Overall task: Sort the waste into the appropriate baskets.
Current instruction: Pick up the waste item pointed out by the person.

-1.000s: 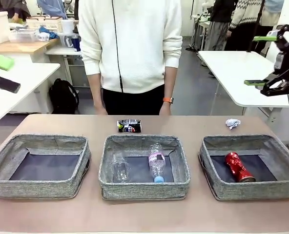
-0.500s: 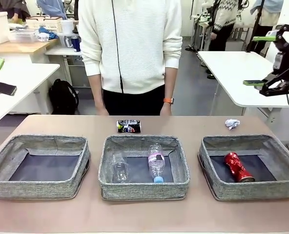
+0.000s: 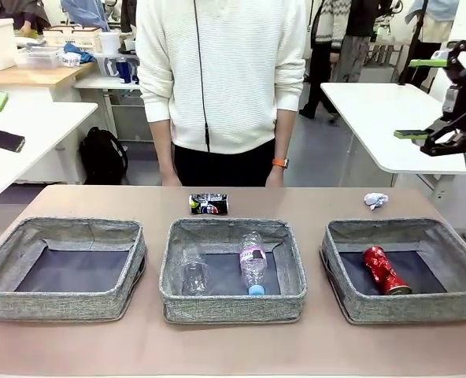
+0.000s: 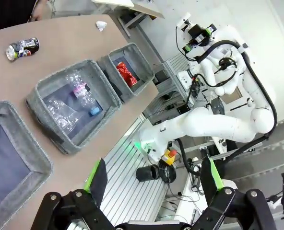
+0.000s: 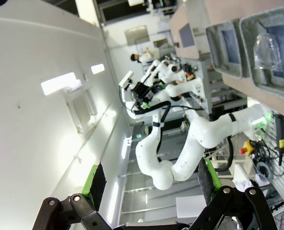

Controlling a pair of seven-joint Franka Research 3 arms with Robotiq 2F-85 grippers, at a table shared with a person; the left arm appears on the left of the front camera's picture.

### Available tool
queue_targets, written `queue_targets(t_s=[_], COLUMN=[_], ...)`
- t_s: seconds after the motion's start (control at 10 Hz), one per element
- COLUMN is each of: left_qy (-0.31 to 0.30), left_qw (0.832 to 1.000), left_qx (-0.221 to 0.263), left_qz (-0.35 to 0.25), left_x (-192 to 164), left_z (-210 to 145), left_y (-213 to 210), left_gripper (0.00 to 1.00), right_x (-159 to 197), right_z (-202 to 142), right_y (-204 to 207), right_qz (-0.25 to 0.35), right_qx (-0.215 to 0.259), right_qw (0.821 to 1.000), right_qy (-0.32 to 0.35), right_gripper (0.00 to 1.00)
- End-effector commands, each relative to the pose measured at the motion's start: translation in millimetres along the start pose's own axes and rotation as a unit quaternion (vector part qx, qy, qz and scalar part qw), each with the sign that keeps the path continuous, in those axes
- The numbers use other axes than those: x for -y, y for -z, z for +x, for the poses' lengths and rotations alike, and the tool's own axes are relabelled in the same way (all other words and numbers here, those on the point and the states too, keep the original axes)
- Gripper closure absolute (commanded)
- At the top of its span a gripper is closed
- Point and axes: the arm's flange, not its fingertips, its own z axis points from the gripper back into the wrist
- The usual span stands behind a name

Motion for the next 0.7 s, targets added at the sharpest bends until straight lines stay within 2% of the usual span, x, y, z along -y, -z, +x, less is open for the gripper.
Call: queue_targets(t_s=[0.0,0.6], left_qy=[0.013,0.013], left_qw=[1.0,1.0], left_qx=[0.004,0.004], left_qz=[-0.012,-0.012], left_x=[-1.1,-1.1], left_z=[-0.1,-0.1], left_y=[1.7,1.7], left_gripper=[0.0,0.0], right_x=[-2.1,-2.1], right_z=[-0.3,-0.3], right_y=[-0.5,-0.5], right_qz=[0.002,0.002], right_qx=[-0.002,-0.002], right_qw=[1.0,1.0], right_qy=[-0.005,-0.005], right_gripper=[0.0,0.0])
